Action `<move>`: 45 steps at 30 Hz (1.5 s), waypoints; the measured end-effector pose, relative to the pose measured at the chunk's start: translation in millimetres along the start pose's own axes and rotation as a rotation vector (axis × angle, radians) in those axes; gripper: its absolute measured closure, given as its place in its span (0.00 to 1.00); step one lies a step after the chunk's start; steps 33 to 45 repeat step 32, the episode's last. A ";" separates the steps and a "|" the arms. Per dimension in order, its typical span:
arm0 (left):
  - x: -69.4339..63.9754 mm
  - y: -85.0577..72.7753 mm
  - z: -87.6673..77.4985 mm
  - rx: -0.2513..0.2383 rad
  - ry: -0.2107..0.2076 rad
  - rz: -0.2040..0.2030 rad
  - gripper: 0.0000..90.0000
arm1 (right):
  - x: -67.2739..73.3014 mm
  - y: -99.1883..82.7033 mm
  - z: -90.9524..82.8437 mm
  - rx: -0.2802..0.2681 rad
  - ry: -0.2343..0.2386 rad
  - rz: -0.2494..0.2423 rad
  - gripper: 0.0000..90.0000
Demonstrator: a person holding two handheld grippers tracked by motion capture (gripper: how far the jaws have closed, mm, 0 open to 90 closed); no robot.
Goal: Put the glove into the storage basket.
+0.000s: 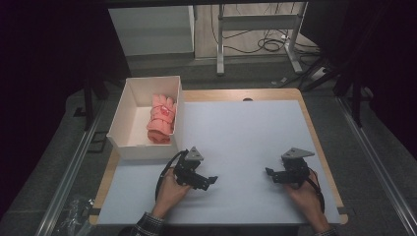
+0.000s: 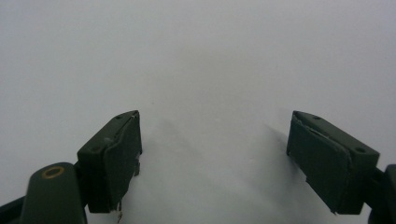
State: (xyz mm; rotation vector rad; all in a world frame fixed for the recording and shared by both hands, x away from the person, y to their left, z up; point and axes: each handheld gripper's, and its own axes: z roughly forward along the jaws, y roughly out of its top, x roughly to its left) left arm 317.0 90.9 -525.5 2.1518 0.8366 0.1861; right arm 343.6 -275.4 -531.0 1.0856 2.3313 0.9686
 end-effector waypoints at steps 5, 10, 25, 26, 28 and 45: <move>0.2 -6.6 2.4 0.000 -0.008 -0.002 0.01 | 0.0 0.0 0.0 0.000 0.000 0.000 0.20; 1.1 -11.9 5.6 0.013 -0.010 -0.002 0.01 | 0.0 0.0 0.0 0.000 0.000 0.000 0.20; -3.6 -18.2 12.4 0.042 0.029 0.036 0.01 | 0.0 0.0 0.1 0.000 0.000 0.001 0.20; -5.3 -17.9 13.1 0.056 0.043 0.055 0.00 | 0.0 0.0 0.0 0.000 0.000 0.001 0.20; -8.5 -17.3 15.0 0.072 0.067 0.089 0.00 | 0.0 0.0 0.0 0.000 0.000 0.000 0.20; -8.3 -17.4 14.6 0.070 0.066 0.085 0.00 | -0.1 -0.2 0.1 0.000 0.000 0.001 0.20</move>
